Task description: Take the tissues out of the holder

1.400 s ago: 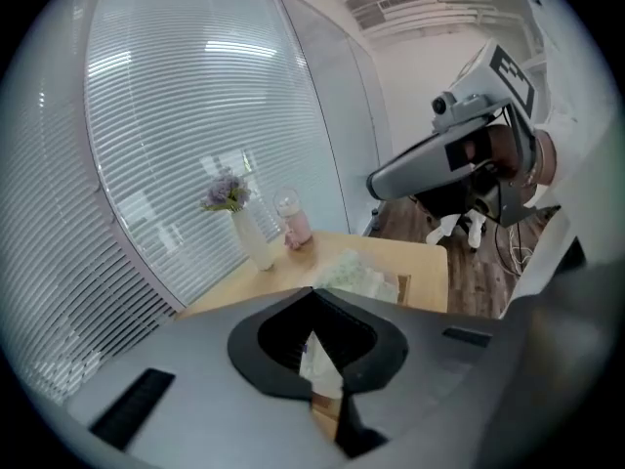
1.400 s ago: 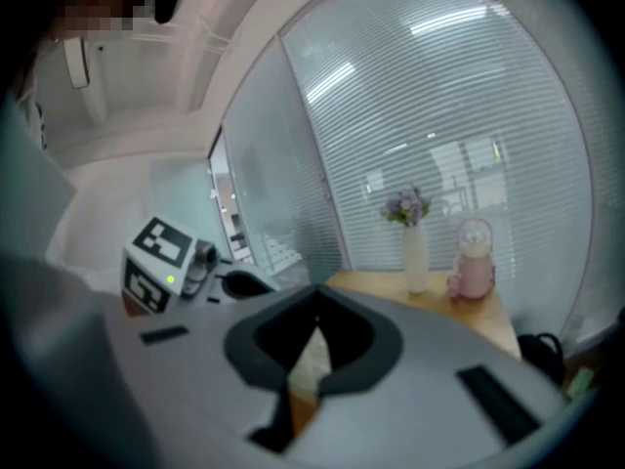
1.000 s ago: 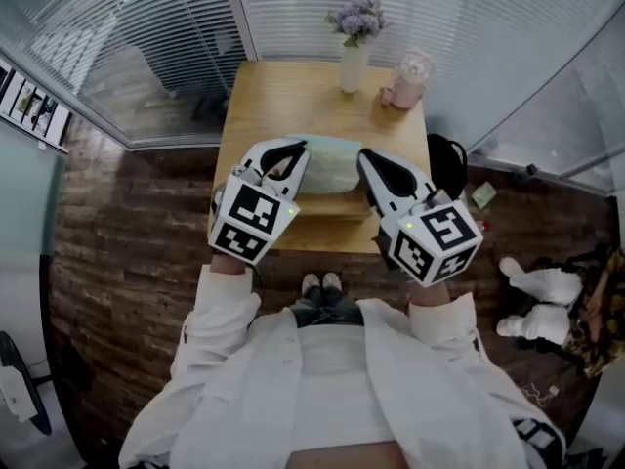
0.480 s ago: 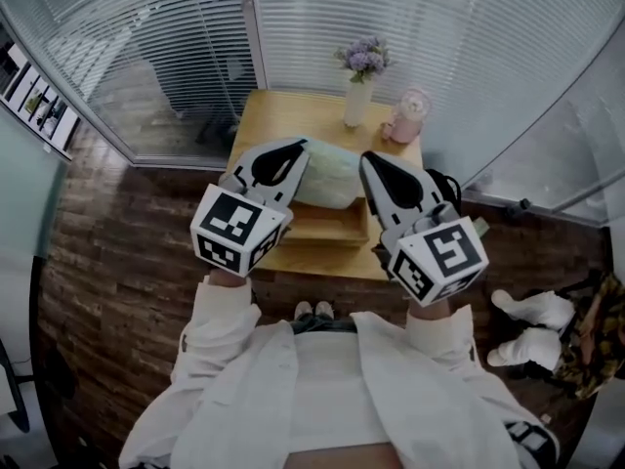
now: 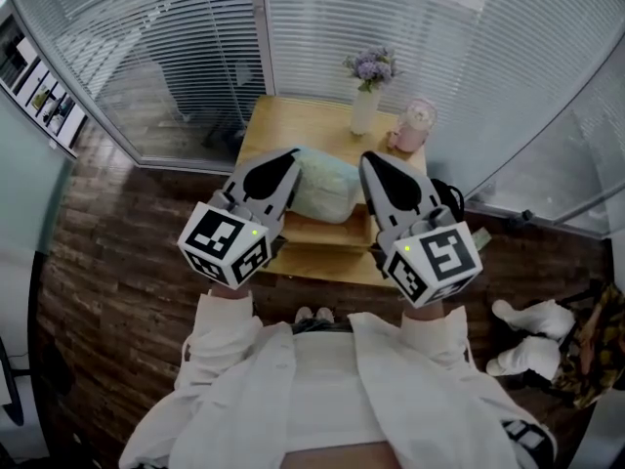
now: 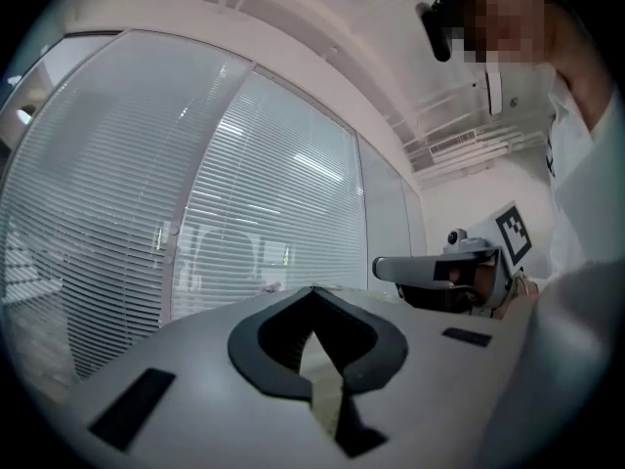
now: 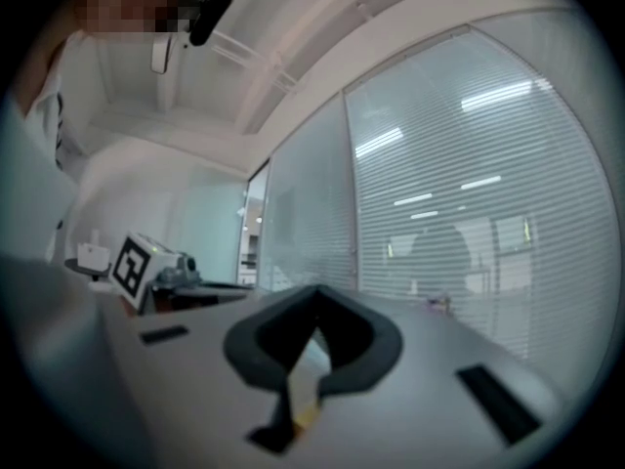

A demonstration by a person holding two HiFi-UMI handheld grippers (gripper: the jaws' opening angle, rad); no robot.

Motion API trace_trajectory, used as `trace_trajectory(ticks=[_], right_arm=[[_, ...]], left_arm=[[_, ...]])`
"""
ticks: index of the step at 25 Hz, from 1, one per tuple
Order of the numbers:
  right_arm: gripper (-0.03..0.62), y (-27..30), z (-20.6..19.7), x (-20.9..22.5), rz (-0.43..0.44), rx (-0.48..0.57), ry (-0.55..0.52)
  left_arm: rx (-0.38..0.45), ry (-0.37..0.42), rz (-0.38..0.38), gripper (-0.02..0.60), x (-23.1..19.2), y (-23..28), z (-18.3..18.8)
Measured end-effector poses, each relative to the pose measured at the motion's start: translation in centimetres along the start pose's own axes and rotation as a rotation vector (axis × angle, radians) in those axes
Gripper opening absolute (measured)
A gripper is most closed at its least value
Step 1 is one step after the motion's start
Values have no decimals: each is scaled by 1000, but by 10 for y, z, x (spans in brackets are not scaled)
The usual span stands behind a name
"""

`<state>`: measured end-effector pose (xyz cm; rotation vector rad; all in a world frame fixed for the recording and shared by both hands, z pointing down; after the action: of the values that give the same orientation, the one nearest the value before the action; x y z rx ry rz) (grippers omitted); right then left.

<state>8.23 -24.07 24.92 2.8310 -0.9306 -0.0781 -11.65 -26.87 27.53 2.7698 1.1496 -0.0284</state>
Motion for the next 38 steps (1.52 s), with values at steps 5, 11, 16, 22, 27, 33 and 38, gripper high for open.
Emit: trace_trajectory(ticks=[5, 11, 16, 22, 27, 33, 38], right_arm=[[12, 0, -3, -4, 20, 6, -17], [12, -3, -6, -4, 30, 10, -11], [12, -2, -8, -5, 31, -6, -8], [12, -3, -10, -6, 37, -17, -13], [12, -5, -11, -5, 26, -32, -25], [12, -6, -7, -4, 21, -37, -30], [12, -7, -6, -4, 14, -34, -35]], left_arm=[[26, -76, -33, 8, 6, -4, -8], [37, -112, 4, 8, 4, -12, -15], [29, -133, 9, 8, 4, -13, -16], [11, -160, 19, 8, 5, -9, -18], [44, -192, 34, 8, 4, -7, -16], [54, -192, 56, 8, 4, -6, -15], [50, -177, 61, 8, 5, -6, -14]])
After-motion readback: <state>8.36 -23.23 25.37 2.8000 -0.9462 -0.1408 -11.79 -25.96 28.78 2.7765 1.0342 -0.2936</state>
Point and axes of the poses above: the fingertips, and each gripper's own axes: y forward along the fingers, x to its right, z out of its top, the point moved 9 cm from there along -y, backward along the fingers, and after that the axes turned 10 degrees about -x, right-handed, at the moved point
